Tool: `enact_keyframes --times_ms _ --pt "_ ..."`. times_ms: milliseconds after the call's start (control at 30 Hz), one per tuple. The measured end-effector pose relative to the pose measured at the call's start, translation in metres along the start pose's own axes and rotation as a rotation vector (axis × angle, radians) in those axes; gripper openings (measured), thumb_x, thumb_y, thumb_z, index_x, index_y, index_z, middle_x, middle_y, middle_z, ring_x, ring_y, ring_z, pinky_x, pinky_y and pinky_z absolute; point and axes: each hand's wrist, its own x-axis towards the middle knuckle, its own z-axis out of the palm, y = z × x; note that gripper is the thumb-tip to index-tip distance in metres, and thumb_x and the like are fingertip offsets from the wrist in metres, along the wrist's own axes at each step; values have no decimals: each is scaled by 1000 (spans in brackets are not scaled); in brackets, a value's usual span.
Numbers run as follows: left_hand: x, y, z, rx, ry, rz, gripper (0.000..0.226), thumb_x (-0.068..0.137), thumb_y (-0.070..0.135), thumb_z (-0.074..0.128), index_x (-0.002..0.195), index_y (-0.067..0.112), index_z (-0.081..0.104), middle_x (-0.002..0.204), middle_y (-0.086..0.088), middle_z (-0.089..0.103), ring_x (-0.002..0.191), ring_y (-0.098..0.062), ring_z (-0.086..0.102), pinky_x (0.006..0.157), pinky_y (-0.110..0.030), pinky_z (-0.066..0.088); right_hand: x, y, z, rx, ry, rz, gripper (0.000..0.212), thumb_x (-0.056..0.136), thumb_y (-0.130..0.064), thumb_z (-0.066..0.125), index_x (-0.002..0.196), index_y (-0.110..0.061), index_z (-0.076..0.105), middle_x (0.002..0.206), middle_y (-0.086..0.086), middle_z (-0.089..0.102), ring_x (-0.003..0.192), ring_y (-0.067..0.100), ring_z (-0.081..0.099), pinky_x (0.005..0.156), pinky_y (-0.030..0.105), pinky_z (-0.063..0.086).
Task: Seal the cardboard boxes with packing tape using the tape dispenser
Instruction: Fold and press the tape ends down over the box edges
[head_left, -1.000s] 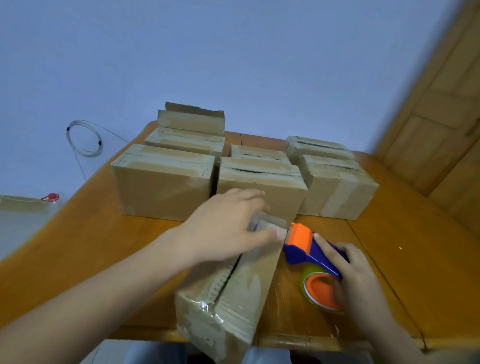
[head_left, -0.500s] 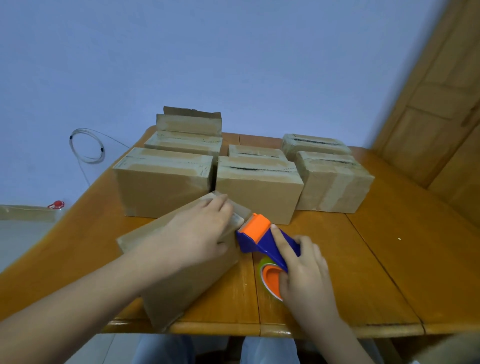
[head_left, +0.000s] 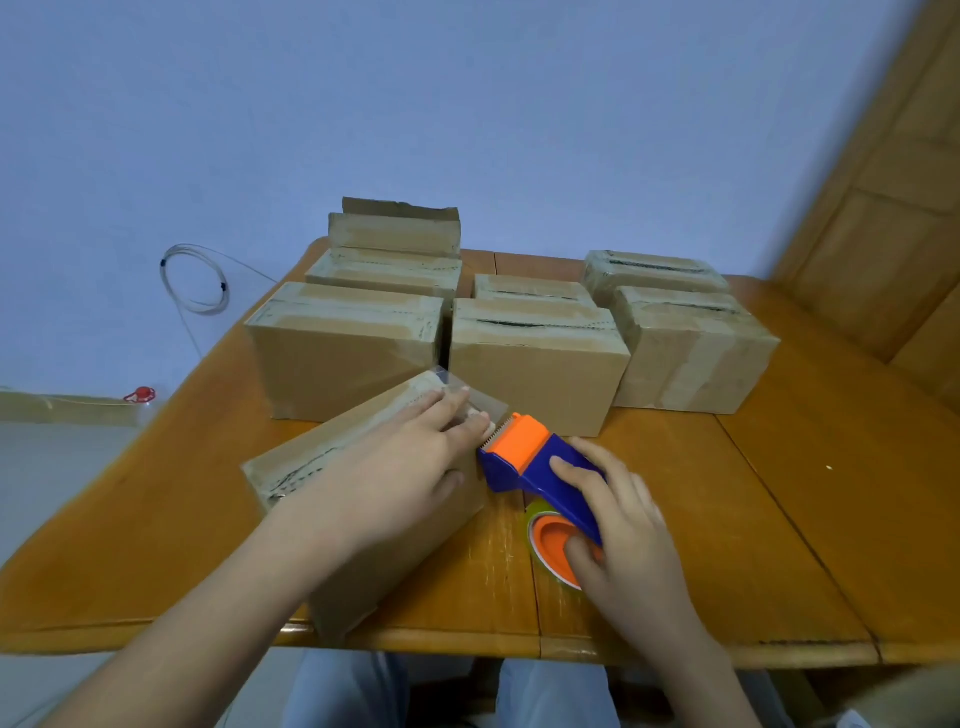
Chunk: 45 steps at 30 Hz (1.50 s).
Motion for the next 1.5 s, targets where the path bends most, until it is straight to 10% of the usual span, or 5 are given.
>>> enact_keyframes --times_ms 500,1500 --pt "-2 18 6 -52 87 -145 54 105 26 33 153 36 9 162 9 3 149 -14 0 117 -25 11 -13 7 -5 -77 -22 31 112 52 -7 92 143 -33 33 137 -2 35 107 6 31 62 24 50" --pt "-3 11 7 -275 79 -146 55 101 24 45 149 39 22 159 14 9 147 -6 -1 117 -27 12 -24 -8 -41 -205 -250 75 121 37 -12 96 141 -28 39 132 3 42 85 14 46 51 22 47"
